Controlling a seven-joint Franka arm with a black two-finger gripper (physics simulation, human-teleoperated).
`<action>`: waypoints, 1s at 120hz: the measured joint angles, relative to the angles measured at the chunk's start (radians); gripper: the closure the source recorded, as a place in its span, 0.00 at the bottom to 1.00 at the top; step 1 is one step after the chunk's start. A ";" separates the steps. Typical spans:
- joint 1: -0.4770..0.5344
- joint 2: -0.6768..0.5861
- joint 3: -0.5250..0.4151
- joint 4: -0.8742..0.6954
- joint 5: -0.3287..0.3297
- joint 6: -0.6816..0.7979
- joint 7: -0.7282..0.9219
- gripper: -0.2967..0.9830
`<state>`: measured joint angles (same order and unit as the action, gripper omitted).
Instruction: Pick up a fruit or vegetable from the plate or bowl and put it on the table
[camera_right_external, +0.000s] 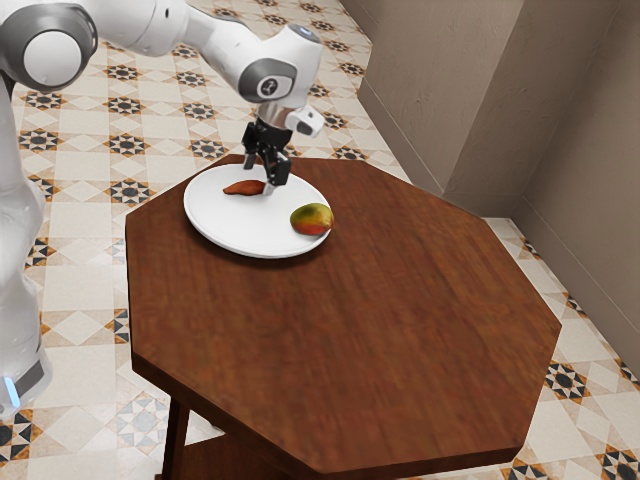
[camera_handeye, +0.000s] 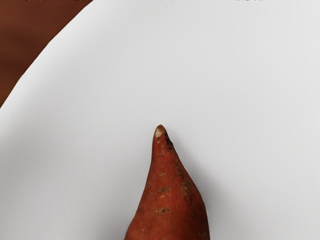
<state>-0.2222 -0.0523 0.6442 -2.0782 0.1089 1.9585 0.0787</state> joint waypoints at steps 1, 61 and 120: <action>-0.001 0.000 0.000 -0.001 0.000 0.000 0.000 0.23; 0.006 0.001 0.002 -0.021 -0.028 0.023 0.009 0.55; -0.008 0.029 -0.012 0.116 -0.034 0.017 0.031 0.65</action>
<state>-0.2299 -0.0233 0.6325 -1.9626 0.0754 1.9754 0.1096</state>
